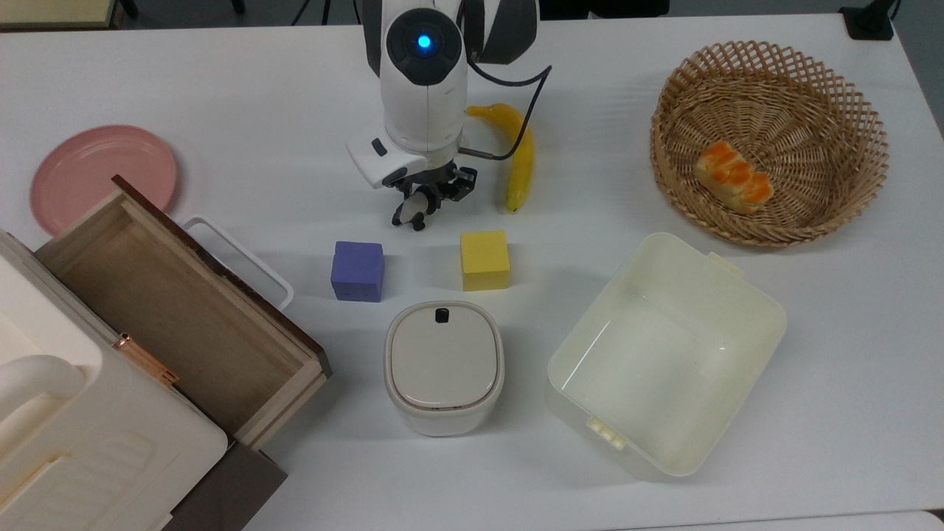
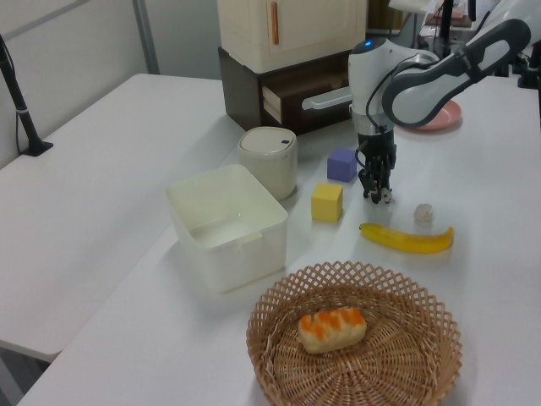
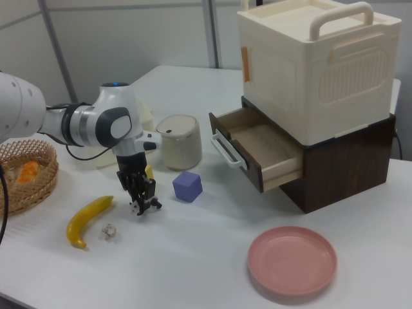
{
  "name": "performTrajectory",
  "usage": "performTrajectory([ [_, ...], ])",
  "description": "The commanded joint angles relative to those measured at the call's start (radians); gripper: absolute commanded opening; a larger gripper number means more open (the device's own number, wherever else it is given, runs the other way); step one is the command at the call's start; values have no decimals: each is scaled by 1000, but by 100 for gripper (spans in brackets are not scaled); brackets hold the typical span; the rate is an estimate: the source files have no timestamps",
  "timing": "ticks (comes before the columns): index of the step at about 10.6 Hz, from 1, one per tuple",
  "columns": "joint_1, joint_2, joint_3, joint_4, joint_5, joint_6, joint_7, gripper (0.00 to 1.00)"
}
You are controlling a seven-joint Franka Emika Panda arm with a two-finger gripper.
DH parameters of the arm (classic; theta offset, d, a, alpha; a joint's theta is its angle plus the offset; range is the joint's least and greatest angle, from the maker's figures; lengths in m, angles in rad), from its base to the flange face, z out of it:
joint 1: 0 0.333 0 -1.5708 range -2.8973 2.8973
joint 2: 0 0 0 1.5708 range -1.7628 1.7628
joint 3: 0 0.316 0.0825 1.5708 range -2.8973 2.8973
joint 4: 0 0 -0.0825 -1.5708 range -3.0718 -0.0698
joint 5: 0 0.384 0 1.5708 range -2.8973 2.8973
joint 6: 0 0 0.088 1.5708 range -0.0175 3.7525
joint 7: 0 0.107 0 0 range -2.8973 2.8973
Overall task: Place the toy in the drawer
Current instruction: 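Lower the gripper and close it on the panda toy, then lift the panda toy and carry it over the open drawer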
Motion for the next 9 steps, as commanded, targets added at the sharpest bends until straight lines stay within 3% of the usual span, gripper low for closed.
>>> performTrajectory([
  [1, 0, -72, -10, 49, 7, -150, -86, 15],
  [5, -40, -68, -16, 282, -25, -255, -125, 15],
  [9, -133, -47, -16, 435, -17, -238, -334, 16],
])
